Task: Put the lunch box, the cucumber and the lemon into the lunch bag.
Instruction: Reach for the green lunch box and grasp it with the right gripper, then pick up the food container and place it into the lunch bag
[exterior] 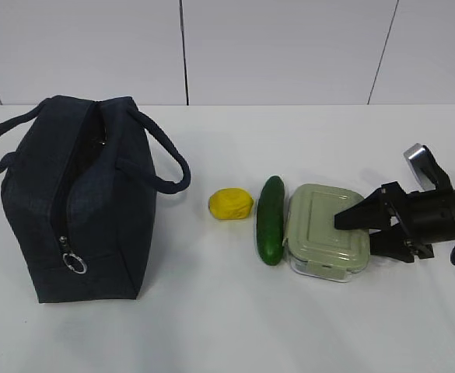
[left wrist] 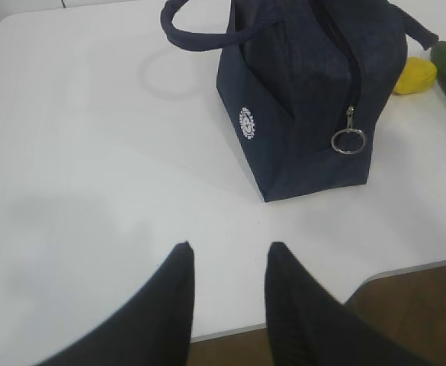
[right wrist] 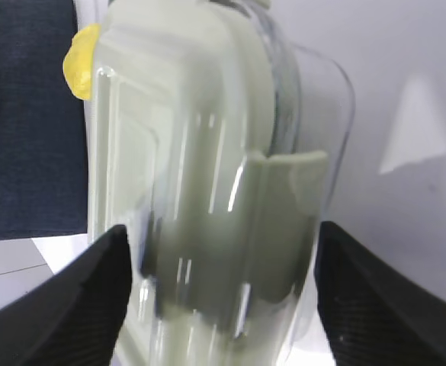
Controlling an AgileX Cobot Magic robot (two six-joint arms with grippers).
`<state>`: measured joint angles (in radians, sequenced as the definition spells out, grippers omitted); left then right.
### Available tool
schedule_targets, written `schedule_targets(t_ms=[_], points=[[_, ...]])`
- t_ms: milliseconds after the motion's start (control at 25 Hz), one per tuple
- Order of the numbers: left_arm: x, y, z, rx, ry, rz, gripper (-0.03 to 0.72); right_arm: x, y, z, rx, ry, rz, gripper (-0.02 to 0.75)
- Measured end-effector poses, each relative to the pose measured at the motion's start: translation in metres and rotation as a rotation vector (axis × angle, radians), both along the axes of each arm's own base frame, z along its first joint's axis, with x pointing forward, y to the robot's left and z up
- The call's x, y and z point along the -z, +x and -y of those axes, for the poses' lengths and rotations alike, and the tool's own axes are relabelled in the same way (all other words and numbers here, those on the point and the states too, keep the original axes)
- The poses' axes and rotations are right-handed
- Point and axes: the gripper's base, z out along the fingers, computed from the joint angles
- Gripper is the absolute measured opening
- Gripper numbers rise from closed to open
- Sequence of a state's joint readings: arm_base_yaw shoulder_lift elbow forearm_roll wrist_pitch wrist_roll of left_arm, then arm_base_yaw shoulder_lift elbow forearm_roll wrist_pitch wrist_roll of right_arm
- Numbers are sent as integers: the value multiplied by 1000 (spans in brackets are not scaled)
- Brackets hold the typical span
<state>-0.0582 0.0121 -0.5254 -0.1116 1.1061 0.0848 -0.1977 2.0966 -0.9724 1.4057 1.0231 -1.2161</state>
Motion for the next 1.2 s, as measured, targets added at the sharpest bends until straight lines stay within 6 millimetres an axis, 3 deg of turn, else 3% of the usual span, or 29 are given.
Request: schedule_targets(t_ms=[200,720,1200], points=[[0,0,0,0,0,0,226,0,-1,-1,-14,5,-1,495],[0,0,0,0,0,0,226,-1,-2,-1,-27,8,-1,423],[0,0,0,0,0,0,226,-1,-2,-1,-28,14,-1,400]])
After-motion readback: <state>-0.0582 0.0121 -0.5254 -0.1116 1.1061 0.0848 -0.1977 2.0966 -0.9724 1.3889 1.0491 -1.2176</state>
